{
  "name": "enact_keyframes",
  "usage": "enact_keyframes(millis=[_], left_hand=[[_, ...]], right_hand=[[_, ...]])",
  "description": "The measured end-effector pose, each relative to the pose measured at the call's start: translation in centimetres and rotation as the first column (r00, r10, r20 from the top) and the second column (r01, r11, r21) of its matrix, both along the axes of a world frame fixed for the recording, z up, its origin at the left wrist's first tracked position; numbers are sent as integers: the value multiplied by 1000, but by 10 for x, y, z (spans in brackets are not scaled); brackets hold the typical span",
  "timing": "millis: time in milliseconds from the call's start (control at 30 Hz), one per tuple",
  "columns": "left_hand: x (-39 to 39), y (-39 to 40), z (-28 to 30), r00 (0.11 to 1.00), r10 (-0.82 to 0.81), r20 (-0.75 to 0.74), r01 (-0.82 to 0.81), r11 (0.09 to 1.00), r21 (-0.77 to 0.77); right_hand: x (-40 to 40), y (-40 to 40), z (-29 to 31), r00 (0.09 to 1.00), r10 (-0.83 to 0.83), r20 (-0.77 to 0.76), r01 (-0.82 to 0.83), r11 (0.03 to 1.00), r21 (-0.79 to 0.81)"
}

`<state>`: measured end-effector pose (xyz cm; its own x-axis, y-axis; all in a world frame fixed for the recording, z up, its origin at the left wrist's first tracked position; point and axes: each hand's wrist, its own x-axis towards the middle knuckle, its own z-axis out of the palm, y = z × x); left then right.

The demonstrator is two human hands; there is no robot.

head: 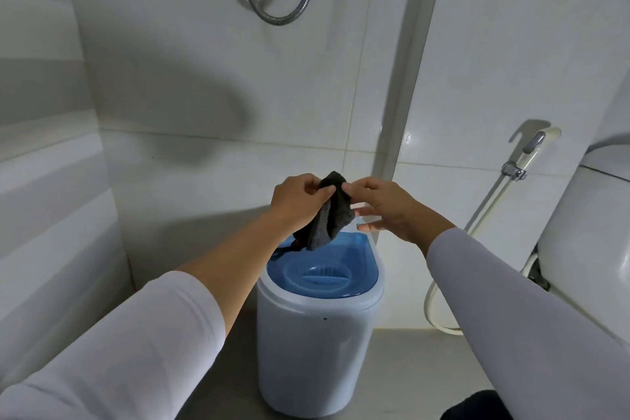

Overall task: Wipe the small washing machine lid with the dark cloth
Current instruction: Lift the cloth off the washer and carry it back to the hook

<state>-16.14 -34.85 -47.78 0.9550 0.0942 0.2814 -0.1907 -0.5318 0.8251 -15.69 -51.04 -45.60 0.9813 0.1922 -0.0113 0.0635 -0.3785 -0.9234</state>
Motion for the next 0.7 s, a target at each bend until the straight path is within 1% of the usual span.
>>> enact_keyframes(millis=[67,167,267,433,533,600,700], left_hand=[[-2,7,6,1000,-13,4,13,1000,-10],[-3,21,15,995,-98,-16,97,995,-35],[-1,37,24,986,-167,-13,165,983,-78],[18,64,29,993,-114,6,114,989,-93],[36,80,29,996,-91,-11,90,991,-98],[49,93,29,997,-71,-26,69,995,-75],[69,114,26,998,-43,-54,41,998,-52]], right_hand=[[0,8,6,1000,10,23,-10,999,40],[5,21,14,998,-15,68,11,998,65],[16,33,17,998,-7,65,0,994,107],[42,60,17,996,87,7,-86,976,202],[63,79,16,992,124,-16,-117,965,235],[81,92,13,991,130,-21,-122,967,222],[109,112,7,989,145,1,-144,977,158]])
